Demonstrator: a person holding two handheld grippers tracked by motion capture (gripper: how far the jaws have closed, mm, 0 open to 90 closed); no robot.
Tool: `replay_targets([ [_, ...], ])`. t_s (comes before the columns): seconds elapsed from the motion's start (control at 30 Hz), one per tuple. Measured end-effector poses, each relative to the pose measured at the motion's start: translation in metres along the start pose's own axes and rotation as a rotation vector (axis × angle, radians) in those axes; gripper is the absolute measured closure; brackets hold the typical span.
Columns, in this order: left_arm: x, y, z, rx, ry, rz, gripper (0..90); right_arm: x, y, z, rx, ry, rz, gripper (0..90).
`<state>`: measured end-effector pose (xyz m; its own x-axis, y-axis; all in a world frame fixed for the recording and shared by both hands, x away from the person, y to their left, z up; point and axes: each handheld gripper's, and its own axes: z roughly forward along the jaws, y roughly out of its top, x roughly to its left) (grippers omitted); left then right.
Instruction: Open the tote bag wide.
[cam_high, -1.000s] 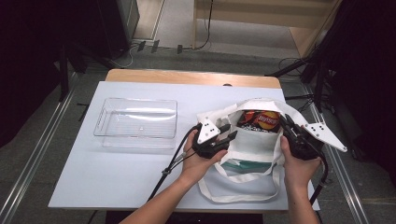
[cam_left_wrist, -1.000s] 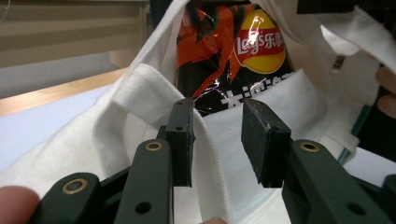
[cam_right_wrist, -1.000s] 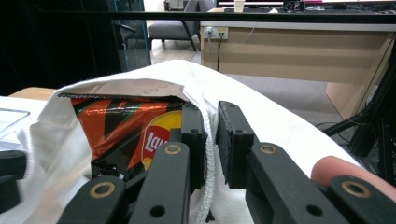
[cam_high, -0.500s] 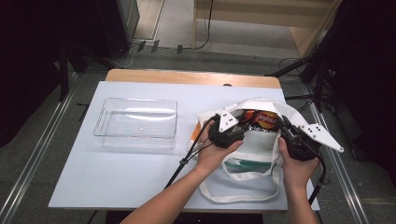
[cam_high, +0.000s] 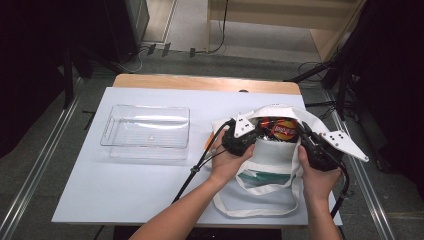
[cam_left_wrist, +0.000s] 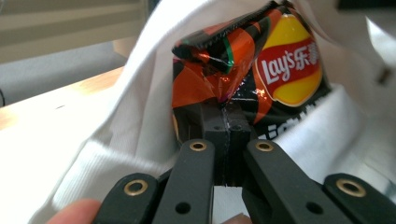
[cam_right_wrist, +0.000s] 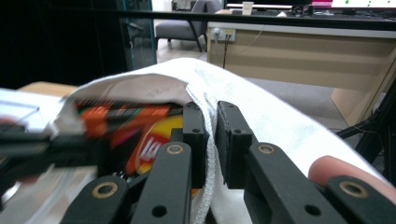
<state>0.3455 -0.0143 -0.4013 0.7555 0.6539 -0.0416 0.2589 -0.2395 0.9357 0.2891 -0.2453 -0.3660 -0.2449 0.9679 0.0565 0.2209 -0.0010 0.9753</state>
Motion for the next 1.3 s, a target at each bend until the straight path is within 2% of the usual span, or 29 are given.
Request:
replay_targets([
  [0.13,0.004,-0.007,-0.012,-0.033,-0.038,-0.013,90.0,-0.007,0.008,0.002,-0.013,-0.029,0.008,84.3],
  [0.3,0.009,-0.016,-0.025,-0.069,-0.078,-0.005,90.0,-0.019,0.011,0.009,0.010,-0.068,0.029,84.1],
  [0.43,0.008,-0.020,-0.035,-0.091,-0.119,0.044,90.0,-0.027,0.010,0.015,0.016,-0.102,0.043,83.4],
  [0.5,0.008,-0.021,-0.038,-0.094,-0.131,0.056,90.0,-0.033,0.013,0.018,0.019,-0.111,0.065,82.9],
  [0.6,0.010,-0.024,-0.041,-0.104,-0.140,0.048,90.0,-0.039,0.012,0.030,0.055,-0.134,0.071,83.1],
  [0.7,0.016,-0.028,-0.041,-0.113,-0.136,0.008,90.0,-0.046,-0.002,0.045,0.140,-0.114,0.132,84.2],
  [0.8,0.020,-0.031,-0.042,-0.117,-0.119,-0.016,90.0,-0.043,-0.029,0.056,0.217,-0.093,0.140,85.9],
  [0.87,0.023,-0.033,-0.042,-0.121,-0.130,-0.037,90.0,-0.037,-0.053,0.061,0.277,-0.076,0.134,86.7],
  [0.93,0.024,-0.035,-0.042,-0.125,-0.118,-0.057,88.2,-0.032,-0.078,0.064,0.333,-0.065,0.146,87.4],
  [0.97,0.023,-0.036,-0.043,-0.134,-0.110,-0.067,81.4,-0.031,-0.085,0.064,0.344,-0.065,0.141,87.5],
  [1.03,0.022,-0.037,-0.044,-0.135,-0.096,-0.090,62.9,-0.031,-0.092,0.063,0.354,-0.050,0.161,87.5],
  [1.1,0.020,-0.039,-0.047,-0.138,-0.091,-0.088,52.7,-0.031,-0.091,0.062,0.348,-0.034,0.170,87.4],
  [1.17,0.017,-0.040,-0.050,-0.120,-0.016,-0.063,43.2,-0.032,-0.091,0.061,0.339,-0.017,0.183,87.3],
  [1.2,0.017,-0.042,-0.052,-0.116,0.011,-0.067,37.9,-0.033,-0.092,0.059,0.327,-0.013,0.189,87.4],
  [1.23,0.018,-0.045,-0.054,-0.109,0.040,-0.073,36.6,-0.033,-0.093,0.058,0.317,-0.009,0.201,87.3],
  [1.3,0.024,-0.052,-0.054,-0.077,0.086,-0.116,36.3,-0.032,-0.095,0.056,0.303,-0.013,0.201,87.3],
])
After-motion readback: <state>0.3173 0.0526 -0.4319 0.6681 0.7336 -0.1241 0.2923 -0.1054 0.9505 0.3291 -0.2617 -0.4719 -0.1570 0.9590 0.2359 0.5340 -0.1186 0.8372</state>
